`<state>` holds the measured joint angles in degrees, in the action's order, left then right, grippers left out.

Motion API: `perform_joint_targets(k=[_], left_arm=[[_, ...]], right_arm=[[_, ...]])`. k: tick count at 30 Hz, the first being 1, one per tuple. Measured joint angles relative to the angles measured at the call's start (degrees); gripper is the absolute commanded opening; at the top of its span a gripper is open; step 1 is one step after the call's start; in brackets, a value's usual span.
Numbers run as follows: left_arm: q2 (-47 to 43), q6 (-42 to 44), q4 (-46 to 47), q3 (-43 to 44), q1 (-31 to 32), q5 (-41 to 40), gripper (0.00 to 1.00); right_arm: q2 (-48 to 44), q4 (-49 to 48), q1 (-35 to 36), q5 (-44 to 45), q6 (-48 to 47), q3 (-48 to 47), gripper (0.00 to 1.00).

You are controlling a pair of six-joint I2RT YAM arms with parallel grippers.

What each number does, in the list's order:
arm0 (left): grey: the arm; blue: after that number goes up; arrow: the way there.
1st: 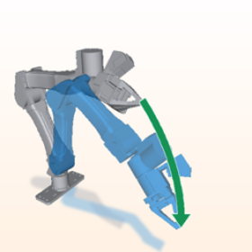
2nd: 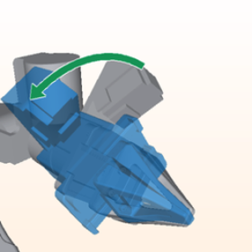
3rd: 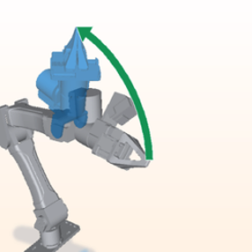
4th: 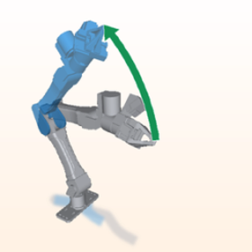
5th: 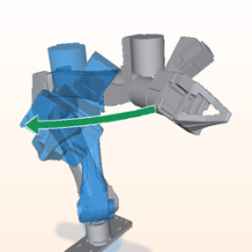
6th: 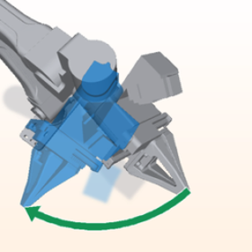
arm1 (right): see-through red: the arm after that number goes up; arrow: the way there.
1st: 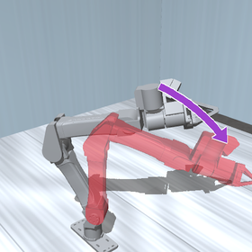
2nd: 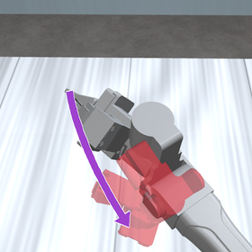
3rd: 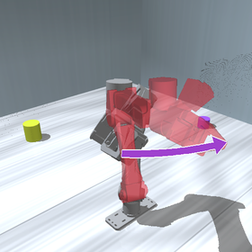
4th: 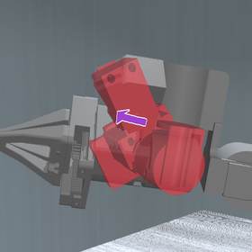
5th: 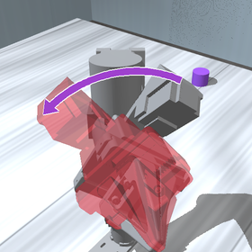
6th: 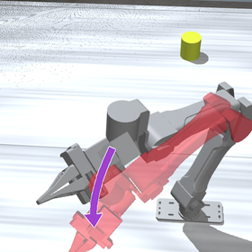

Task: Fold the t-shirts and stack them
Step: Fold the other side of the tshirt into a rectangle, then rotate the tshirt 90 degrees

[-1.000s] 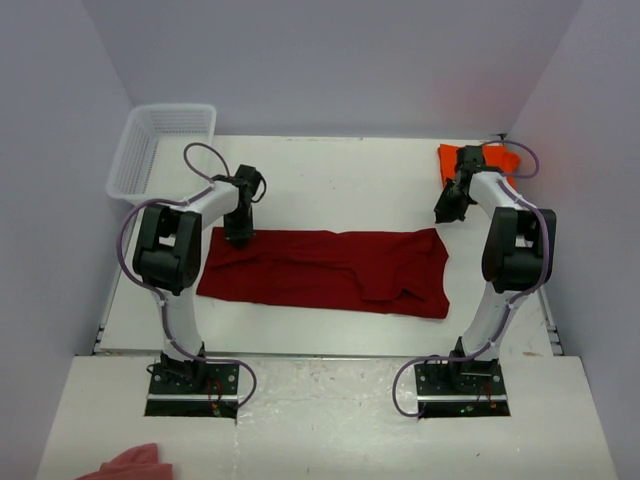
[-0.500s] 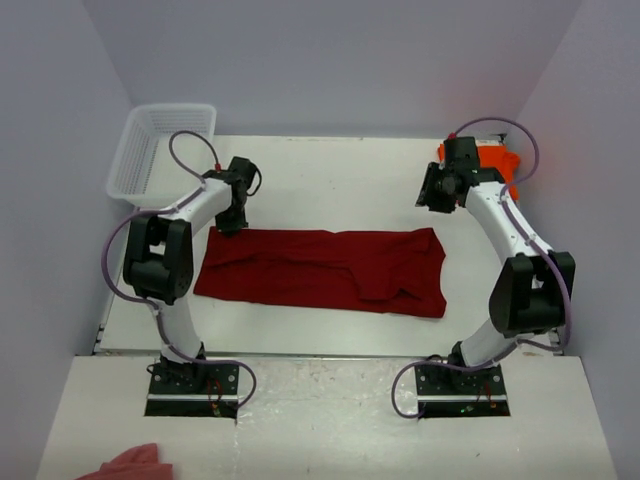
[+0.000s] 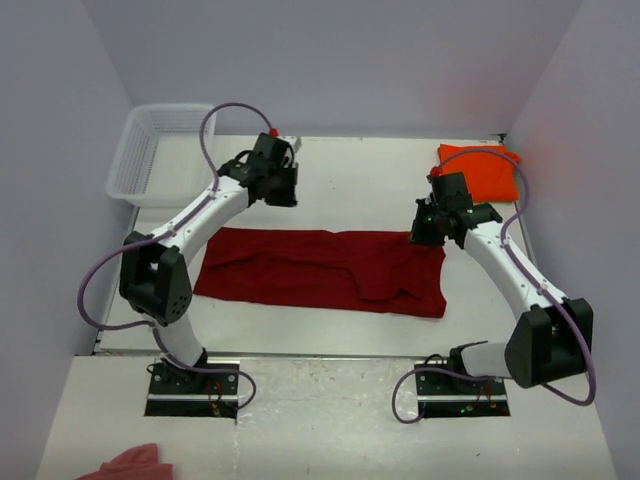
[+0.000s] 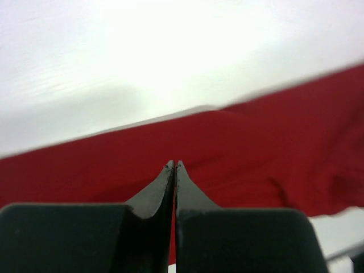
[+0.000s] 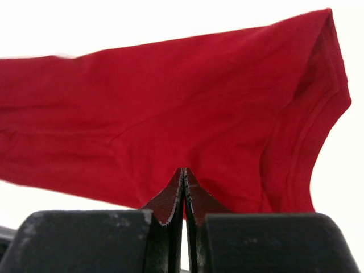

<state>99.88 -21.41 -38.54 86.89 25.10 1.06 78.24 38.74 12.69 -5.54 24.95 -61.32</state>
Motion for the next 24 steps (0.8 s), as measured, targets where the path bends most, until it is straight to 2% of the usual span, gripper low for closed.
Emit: perform_joint_targets(k=[4,8,11,15,24], left_arm=[[6.58,0.22,4.31,6.38,8.09,8.52,0.0],[16.87,0.24,6.88,13.46,13.05,16.33,0.0],[24.02,0.24,7.41,17.55,15.87,19.15,0.0],[30.32,0.24,7.48,19.82,18.34,21.62,0.0],[35.28,0.04,8.17,20.48,19.1,24.63,0.0]], right_arm=[[-7.26,0.44,1.81,0.09,0.9,0.48,0.0],[-12.09,1.07,2.73,0.44,1.18,0.48,0.0],[-12.96,1.7,2.75,1.09,1.18,0.55,0.0],[-13.53,2.56,2.75,1.51,1.18,1.9,0.0],[-15.41,3.89,3.43,1.51,1.42,3.98,0.0]])
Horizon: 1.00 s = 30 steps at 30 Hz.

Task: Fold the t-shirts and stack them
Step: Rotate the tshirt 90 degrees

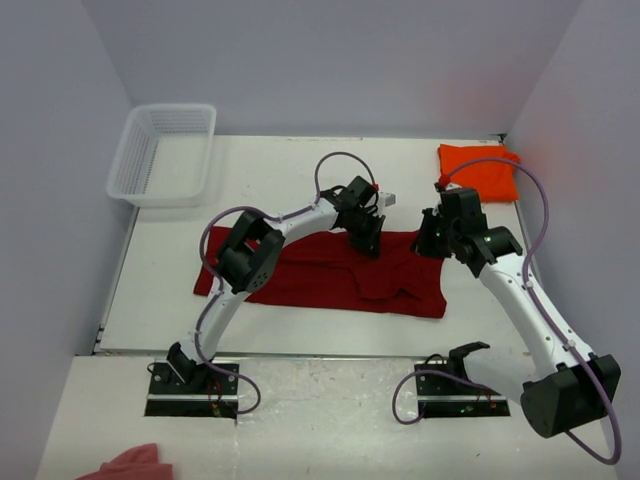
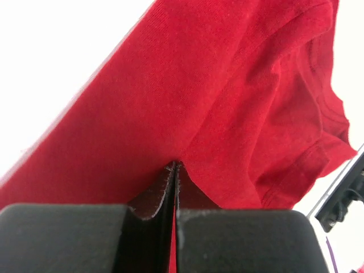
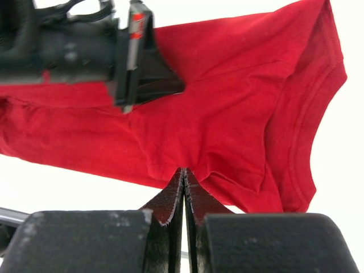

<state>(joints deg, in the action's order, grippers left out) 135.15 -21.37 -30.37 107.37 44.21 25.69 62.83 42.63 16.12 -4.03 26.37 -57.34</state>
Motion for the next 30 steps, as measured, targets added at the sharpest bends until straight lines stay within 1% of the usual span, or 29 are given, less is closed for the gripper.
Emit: perform_joint_targets(k=[3,7,12,15,19,25,30], left_arm=[[2.45,-0.11,-0.79,2.89,-0.22,0.79,0.0],[8.11,-0.07,-0.98,11.89,-0.87,1.16,0.0],[12.39,-0.09,-0.52,18.6,-3.63,2.84,0.0],[13.92,-0.09,-0.31,21.11,-6.97,3.28,0.0],[14.97,-0.17,1.01,22.4,-13.27,4.24,0.0],[15.74,-0.28,1.99,23.71,-22.47,4.52,0.0],[16.68,0.13,1.62,27.32,-26.56,4.35,0.0]], right_arm=[[-0.74,0.26,1.16,0.04,0.35,0.0,0.0],[-1.18,0.66,4.09,0.35,1.14,0.0,0.0],[-0.5,0.79,8.09,1.64,2.27,0.0,0.0],[1.29,0.74,9.94,2.36,2.75,0.0,0.0],[5.2,0.35,11.65,2.89,3.19,0.04,0.0],[13.62,-1.27,15.58,2.56,3.74,-0.52,0.0],[20.41,-3.04,19.02,1.77,4.07,-3.17,0.0]])
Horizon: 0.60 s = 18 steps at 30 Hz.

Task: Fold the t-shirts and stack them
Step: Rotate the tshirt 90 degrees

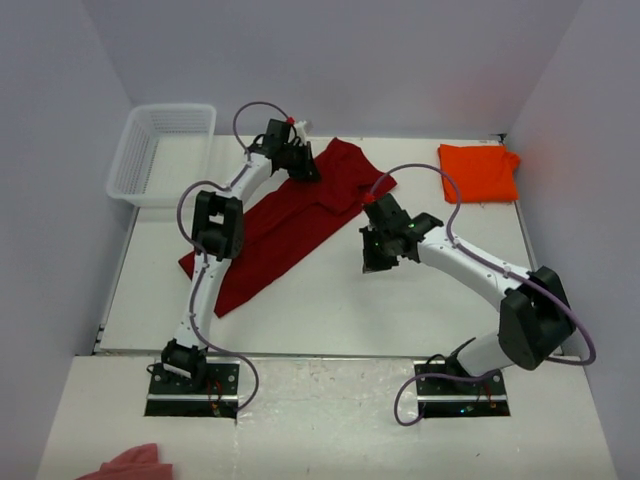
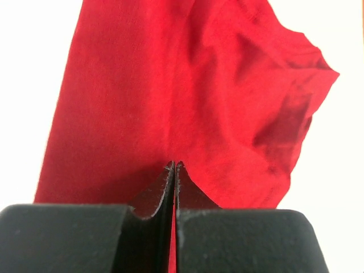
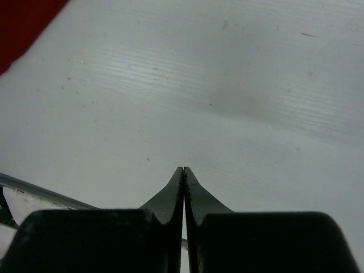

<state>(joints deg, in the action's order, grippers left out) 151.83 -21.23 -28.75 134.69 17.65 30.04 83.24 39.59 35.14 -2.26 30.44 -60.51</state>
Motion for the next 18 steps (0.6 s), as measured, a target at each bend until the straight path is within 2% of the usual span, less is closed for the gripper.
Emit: perform_joint_targets(k=[5,9,12,18], left_arm=[[-2.54,-0.15,0.63,0.17,0.5,2.01,0.0],[-8.81,-0.17,-0.24,0.04,1.49,1.79,0.0],[-16.55,-0.15,-2.62,0.11,1.88,-2.67,0.0],[-34.86,-1.92,-12.81,1.51,0.31,-20.7,0.0]], right_arm=[[5.33,-4.22,2.56,-3.41,-0.15,-2.21,0.0],[11.04,-6.58,4.31,-6.47,-0.61,-6.32,0.0],[16.06,-7.58,5.6,-8.9,-1.11,-11.56,0.0],[28.33,-7.58,10.4,-11.61,-2.27,-28.22,0.0]])
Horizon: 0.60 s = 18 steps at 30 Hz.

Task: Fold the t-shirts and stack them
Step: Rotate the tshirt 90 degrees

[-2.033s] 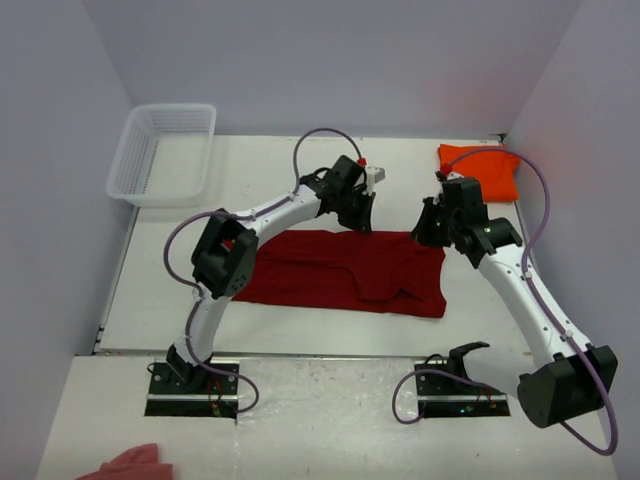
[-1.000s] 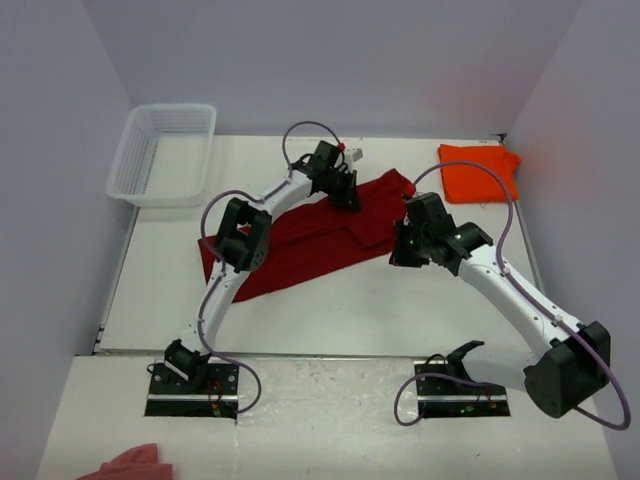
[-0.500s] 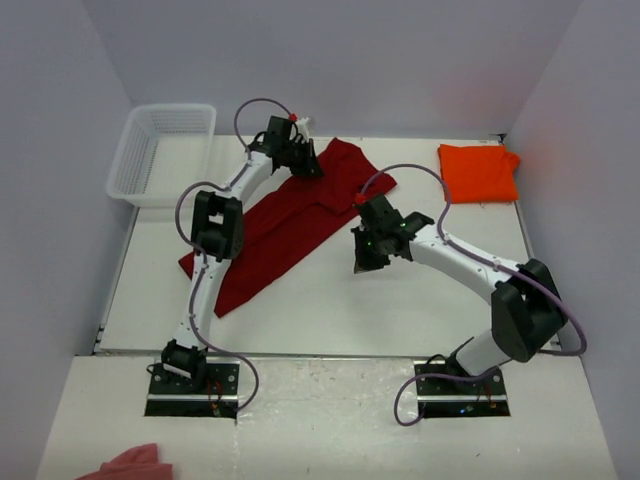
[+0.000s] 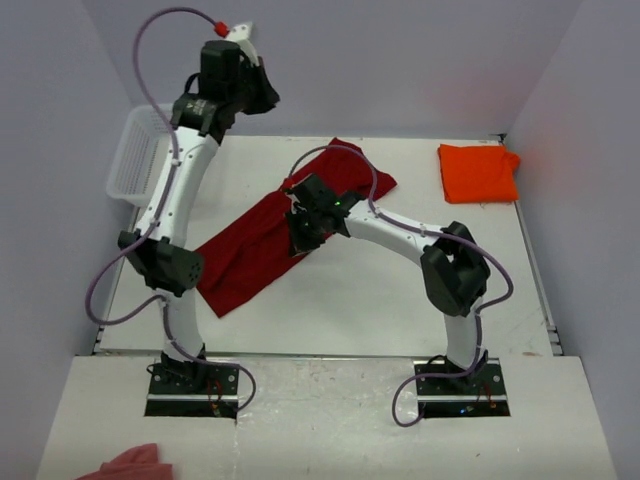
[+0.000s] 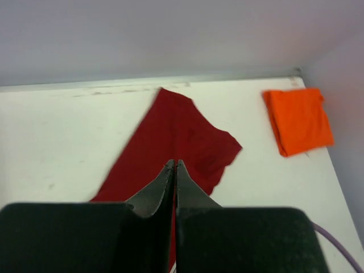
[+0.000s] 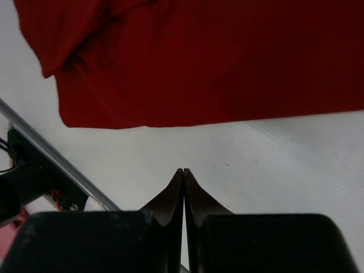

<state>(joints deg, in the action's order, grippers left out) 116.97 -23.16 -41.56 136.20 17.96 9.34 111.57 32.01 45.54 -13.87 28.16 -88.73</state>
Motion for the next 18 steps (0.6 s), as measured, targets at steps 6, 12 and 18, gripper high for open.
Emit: perform_joint_targets(k=[6,12,18], left_arm=[[-15.1,-1.97,-8.74,-10.23,-5.64,-19.96,0.0],[-18.03,-2.34,-13.64,-25.59,-6.08,-28.98,0.0],[-19.61,-1.92,-14.1,-36.59,-5.92,-29.4,0.0]], right_arm=[[10.54,1.33,4.72,-3.96,-0.39,-14.86,0.0],[21.29,3.56,7.89,-7.76,-0.96,-27.1,0.0],[26.45,4.0,9.31,-10.8,-0.92,-29.68,0.0]])
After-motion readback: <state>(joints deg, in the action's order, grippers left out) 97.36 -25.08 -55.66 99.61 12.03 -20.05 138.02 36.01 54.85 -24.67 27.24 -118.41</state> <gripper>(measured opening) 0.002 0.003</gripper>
